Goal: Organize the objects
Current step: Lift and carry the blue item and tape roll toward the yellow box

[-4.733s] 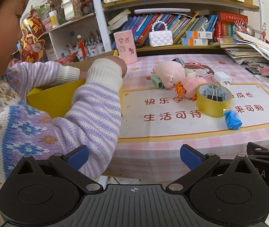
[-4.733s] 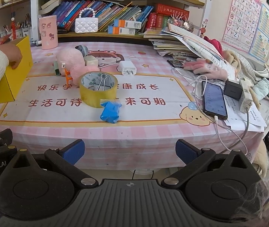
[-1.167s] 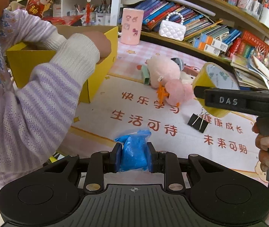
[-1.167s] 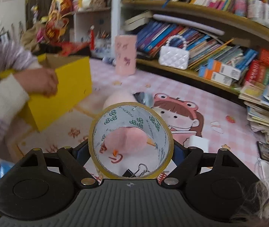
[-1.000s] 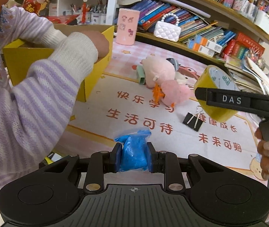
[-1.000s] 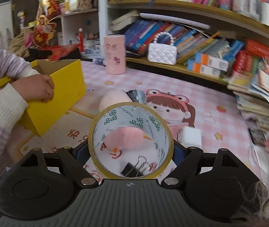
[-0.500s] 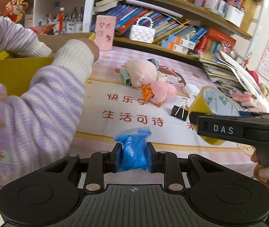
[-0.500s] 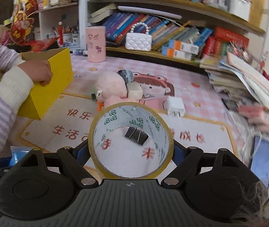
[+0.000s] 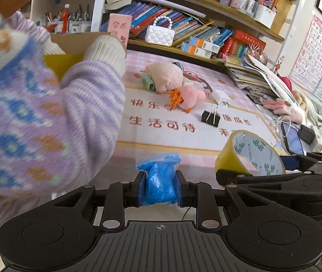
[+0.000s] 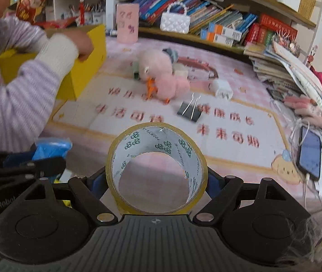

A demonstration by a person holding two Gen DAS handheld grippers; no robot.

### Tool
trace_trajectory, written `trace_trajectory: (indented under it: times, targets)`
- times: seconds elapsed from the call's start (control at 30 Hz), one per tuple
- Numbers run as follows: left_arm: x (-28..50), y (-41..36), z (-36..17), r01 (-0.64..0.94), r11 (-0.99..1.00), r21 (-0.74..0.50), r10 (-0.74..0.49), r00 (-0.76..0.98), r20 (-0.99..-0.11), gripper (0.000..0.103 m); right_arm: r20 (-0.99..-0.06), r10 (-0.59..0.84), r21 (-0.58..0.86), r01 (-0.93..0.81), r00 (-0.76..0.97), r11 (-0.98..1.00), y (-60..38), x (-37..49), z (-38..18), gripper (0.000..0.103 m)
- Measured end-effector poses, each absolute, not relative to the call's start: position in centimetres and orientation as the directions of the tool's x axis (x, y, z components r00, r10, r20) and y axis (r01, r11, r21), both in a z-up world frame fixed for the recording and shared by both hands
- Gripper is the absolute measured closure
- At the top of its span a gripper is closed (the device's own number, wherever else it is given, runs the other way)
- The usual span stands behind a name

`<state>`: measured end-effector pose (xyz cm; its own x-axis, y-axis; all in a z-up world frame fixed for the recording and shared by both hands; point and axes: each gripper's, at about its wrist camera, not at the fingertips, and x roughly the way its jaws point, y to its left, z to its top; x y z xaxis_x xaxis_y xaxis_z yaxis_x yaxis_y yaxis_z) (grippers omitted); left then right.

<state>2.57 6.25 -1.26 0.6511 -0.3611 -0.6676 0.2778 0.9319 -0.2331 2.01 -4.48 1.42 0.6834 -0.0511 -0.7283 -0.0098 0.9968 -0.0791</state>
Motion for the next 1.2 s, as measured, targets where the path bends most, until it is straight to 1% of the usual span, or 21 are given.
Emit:
trace_trajectory:
  times: [0.2, 0.4, 0.57, 0.9, 1.2]
  targets:
    - [1.3, 8.0, -1.6, 0.291, 0.927, -0.238, -0.373, 0.637, -0.675, 0.078, -0.746, -0.069, -0.088, 0.005, 0.663, 0.996, -2.8, 0.9, 1.1, 0.021]
    - [0.4, 9.2, -1.0, 0.295, 0.928, -0.227, -0.369, 0.65, -0.664, 0.078, -0.751, -0.069, -0.076, 0.018, 0.657, 0.997, -1.7, -0.1, 1.3, 0.021]
    - [-0.6, 9.9, -0.6, 0.286, 0.931, -0.226, -0.363, 0.663, -0.655, 0.079, -0.774, -0.062, -0.059, 0.026, 0.63, 0.998, -1.5, -0.9, 0.9, 0.021]
    - [-2.8, 11.2, -0.4, 0.24, 0.944, -0.225, -0.329, 0.671, -0.665, 0.079, -0.789, -0.002, -0.028, -0.033, 0.614, 0.999, -0.2, -2.4, 0.6, 0.021]
    - [-4.0, 12.6, 0.2, 0.212, 0.958, -0.192, -0.286, 0.69, -0.665, 0.079, -0.795, 0.06, 0.009, -0.087, 0.603, 0.996, 1.3, -2.8, 0.5, 0.021]
